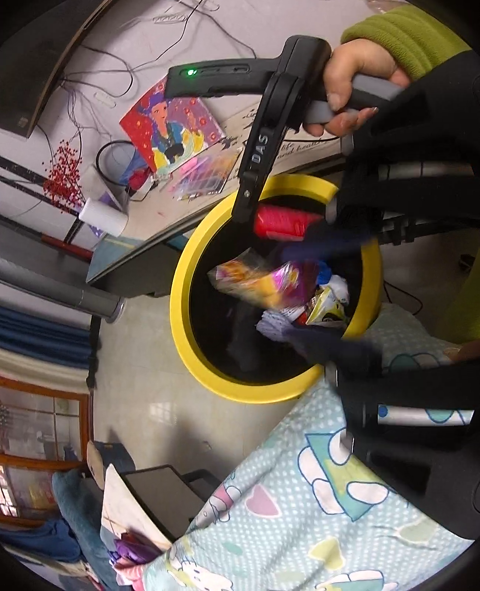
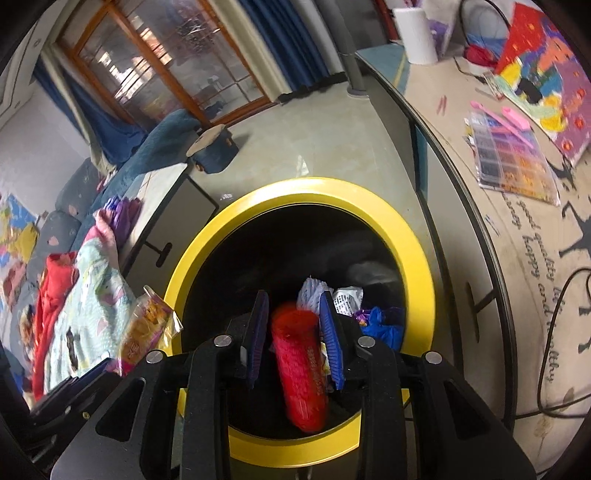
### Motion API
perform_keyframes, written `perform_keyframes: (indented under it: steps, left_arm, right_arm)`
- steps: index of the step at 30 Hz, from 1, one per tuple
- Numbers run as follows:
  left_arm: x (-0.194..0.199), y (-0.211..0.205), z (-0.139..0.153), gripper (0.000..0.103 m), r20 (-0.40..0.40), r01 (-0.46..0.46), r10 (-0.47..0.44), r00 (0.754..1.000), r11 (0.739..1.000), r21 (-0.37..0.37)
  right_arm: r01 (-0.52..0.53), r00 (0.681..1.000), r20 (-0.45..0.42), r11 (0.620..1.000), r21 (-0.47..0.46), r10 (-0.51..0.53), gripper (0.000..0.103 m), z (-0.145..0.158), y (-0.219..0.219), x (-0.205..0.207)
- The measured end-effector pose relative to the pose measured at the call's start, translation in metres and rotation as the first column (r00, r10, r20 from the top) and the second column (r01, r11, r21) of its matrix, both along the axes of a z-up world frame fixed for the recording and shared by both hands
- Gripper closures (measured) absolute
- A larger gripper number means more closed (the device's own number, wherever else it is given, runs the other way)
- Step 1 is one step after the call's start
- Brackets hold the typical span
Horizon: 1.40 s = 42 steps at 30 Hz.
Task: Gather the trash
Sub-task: 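Open both tools to drop the wrapper and candy tube into the bin, then move both tools back toward the chocolate wrapper and white netting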
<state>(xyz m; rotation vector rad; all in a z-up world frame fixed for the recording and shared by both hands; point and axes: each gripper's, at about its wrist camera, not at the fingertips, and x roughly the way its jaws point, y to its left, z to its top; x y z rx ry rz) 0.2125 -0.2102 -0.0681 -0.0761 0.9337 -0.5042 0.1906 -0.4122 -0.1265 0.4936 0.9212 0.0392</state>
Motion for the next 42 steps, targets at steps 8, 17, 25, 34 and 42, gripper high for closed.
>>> perform_keyframes:
  steps: [8, 17, 25, 34, 42]
  left_arm:
    - [-0.006, 0.008, 0.01, 0.017, 0.046, -0.034, 0.034, 0.998, 0.999, 0.008]
    - [-0.022, 0.032, 0.03, 0.011, 0.127, -0.104, 0.101, 0.987, 0.994, 0.014]
    - [-0.039, 0.068, 0.047, 0.011, 0.194, -0.194, 0.19, 0.962, 0.981, 0.002]
    - [-0.064, 0.118, 0.065, 0.011, 0.242, -0.298, 0.301, 0.923, 0.953, -0.048]
    - [-0.078, 0.159, 0.073, 0.011, 0.259, -0.386, 0.391, 0.883, 0.92, -0.075]
  right_arm:
    - [0.042, 0.998, 0.044, 0.999, -0.001, -0.042, 0.06, 0.009, -0.007, -0.004]
    - [0.003, 0.986, 0.164, 0.996, -0.085, 0.011, 0.052, 0.046, 0.02, -0.013]
    - [-0.051, 0.965, 0.248, 0.991, -0.127, 0.081, 0.045, 0.072, 0.054, -0.025]
    - [-0.15, 0.931, 0.304, 0.97, -0.19, 0.204, 0.039, 0.093, 0.102, -0.04]
    - [-0.218, 0.907, 0.31, 0.947, -0.236, 0.286, 0.038, 0.099, 0.136, -0.048]
